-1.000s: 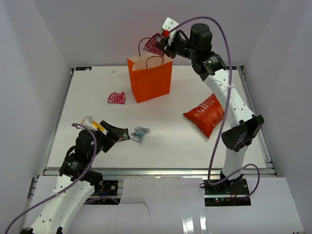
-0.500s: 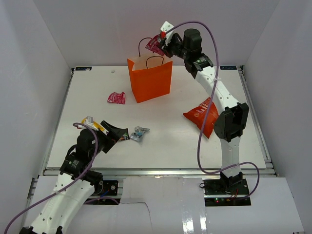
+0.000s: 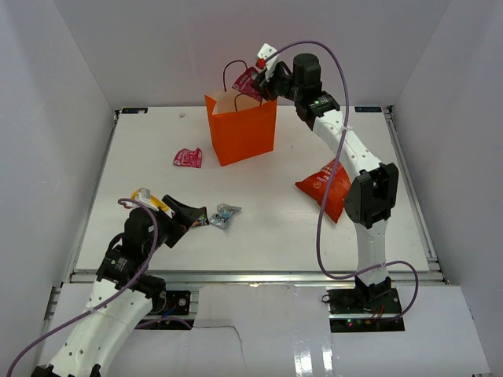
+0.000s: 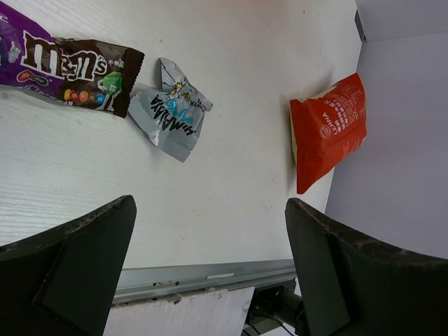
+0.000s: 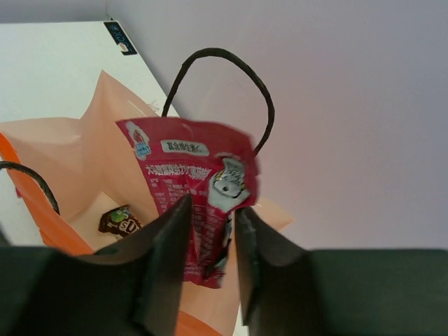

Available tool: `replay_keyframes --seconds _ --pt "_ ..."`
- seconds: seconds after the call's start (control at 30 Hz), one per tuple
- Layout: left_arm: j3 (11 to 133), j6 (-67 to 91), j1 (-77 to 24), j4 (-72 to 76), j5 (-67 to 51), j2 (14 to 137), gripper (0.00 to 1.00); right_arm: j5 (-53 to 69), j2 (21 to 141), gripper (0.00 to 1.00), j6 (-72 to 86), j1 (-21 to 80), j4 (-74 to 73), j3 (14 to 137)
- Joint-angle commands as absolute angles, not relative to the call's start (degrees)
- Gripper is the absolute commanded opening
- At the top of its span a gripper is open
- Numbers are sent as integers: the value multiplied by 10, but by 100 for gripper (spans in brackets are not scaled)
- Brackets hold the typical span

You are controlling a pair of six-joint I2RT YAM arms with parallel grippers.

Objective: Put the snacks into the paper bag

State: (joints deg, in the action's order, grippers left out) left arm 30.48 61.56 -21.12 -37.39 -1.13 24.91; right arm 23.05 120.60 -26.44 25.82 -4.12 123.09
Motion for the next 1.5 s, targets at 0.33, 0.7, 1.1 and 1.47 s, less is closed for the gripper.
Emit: replay_keyframes --seconds 0.33,0.7,1.1,1.47 --pt "311 665 -212 -376 -14 276 98 239 1173 63 -215 223 -43 1257" --pt "306 895 -212 -406 88 401 98 438 958 75 -213 90 -211 1025" --pt "370 1004 -199 -382 187 625 91 496 701 77 -383 87 -320 605" --pt "382 956 -125 -351 138 735 81 515 672 77 -352 87 -313 577"
